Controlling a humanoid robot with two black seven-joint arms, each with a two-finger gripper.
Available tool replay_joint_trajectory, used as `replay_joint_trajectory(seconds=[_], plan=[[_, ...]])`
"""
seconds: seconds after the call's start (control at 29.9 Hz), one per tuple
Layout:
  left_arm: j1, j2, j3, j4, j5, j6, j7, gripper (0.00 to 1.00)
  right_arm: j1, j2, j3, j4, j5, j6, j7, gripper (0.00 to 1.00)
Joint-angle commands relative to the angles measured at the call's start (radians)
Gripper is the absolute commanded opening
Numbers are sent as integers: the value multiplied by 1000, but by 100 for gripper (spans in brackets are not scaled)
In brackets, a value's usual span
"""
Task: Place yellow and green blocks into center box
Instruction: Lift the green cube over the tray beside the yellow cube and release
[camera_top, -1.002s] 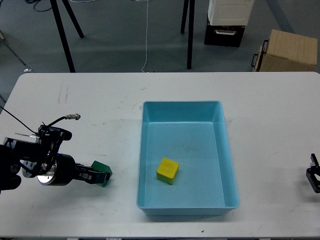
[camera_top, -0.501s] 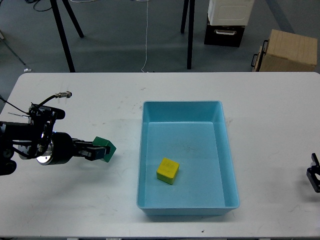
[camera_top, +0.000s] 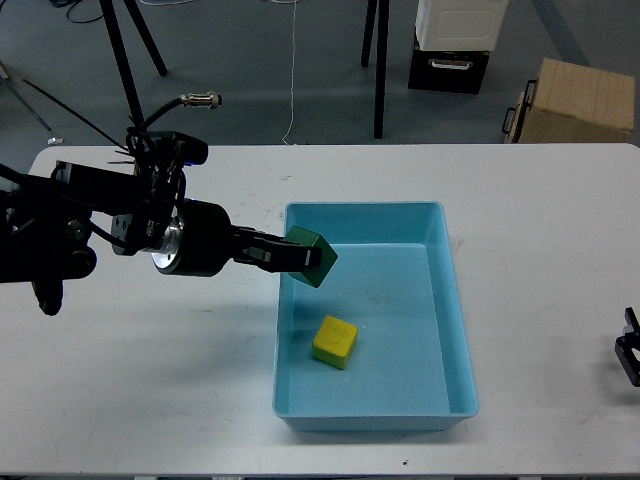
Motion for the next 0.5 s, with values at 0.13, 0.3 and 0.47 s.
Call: replay_joint_trajectory(seconds=[0.13, 0.3, 0.47], plan=[[-1, -104, 3, 0, -2, -2, -1, 5, -11, 1, 1, -1, 0, 0, 1, 100], [5, -153, 6, 7, -2, 0, -6, 38, -10, 14, 2, -1, 0, 0, 2, 100], [2, -148, 3, 11, -4, -9, -70, 68, -8, 14, 2, -1, 0, 0, 2, 100]])
